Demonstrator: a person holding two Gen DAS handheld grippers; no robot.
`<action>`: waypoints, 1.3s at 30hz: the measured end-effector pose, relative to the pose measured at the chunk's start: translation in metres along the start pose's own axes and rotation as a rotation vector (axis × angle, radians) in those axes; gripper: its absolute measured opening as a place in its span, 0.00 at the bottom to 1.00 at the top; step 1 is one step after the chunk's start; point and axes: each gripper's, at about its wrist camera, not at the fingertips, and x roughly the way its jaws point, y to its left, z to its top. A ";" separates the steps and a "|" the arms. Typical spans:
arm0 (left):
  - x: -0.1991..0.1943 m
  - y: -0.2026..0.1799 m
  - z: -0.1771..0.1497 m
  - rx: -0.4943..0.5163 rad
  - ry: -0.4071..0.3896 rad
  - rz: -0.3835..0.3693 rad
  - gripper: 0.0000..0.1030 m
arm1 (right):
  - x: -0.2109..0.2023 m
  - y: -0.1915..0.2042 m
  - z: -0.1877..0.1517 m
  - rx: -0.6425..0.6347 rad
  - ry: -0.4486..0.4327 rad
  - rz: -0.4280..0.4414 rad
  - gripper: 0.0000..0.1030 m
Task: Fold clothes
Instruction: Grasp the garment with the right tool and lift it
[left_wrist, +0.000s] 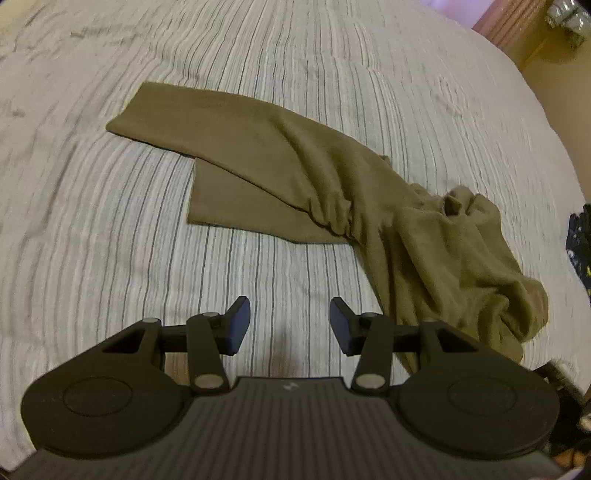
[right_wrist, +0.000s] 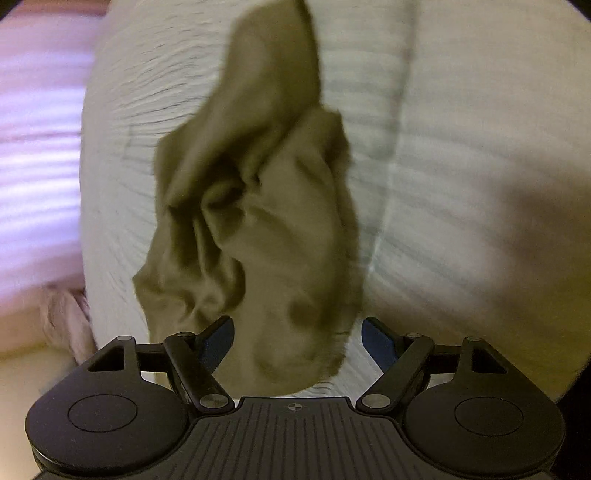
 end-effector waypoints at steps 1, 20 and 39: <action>0.005 0.004 0.003 -0.007 -0.004 -0.004 0.42 | 0.010 -0.002 -0.003 0.024 0.001 0.007 0.59; 0.109 0.048 0.075 -0.353 -0.088 -0.065 0.41 | -0.074 0.106 0.087 -0.282 -0.389 0.275 0.04; 0.036 -0.047 0.260 -0.126 -0.545 -0.006 0.14 | -0.006 0.370 0.223 -0.706 -0.355 0.212 0.74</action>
